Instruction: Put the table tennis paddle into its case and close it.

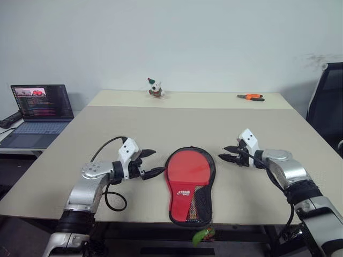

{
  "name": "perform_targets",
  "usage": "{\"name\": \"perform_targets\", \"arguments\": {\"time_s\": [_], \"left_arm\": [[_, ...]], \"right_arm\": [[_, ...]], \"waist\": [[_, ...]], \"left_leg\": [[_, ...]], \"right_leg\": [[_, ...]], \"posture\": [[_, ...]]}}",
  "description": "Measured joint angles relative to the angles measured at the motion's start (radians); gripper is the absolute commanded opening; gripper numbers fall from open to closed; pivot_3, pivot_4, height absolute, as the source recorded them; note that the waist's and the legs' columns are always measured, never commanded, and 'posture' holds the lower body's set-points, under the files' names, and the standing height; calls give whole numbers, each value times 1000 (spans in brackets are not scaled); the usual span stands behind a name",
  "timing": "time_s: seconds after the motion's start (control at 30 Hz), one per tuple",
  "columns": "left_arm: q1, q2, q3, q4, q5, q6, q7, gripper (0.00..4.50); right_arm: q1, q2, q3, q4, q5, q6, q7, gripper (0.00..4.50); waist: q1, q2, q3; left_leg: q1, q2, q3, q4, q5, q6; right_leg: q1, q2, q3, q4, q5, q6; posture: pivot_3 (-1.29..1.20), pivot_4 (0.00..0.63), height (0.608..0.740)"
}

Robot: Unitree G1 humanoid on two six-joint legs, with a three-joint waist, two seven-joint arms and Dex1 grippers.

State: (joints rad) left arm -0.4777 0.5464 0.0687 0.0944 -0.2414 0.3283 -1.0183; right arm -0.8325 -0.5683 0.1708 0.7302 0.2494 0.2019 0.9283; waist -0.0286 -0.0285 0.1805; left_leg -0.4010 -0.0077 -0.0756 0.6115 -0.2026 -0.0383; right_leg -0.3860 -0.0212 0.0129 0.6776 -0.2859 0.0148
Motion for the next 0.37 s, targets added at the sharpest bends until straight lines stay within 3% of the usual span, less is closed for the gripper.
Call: {"name": "perform_targets", "arguments": {"time_s": [0.23, 0.37], "left_arm": [[4, -1, -3, -119, -29, 84, 89, 4500], [21, -2, -6, -104, -29, 61, 100, 4500]], "right_arm": [[-66, -59, -57, 224, -71, -91, 30, 2466], [-29, -81, -95, 167, -84, -94, 6, 2466]], "waist": [[-3, 1, 1], [-7, 2, 1]], "left_leg": [[1, 0, 3, 0, 0, 0], [2, 1, 4, 0, 0, 0]], "right_leg": [[0, 1, 2, 1, 0, 0], [-1, 1, 3, 1, 0, 0]], "posture": [[0, 150, 740], [0, 150, 740]]}}
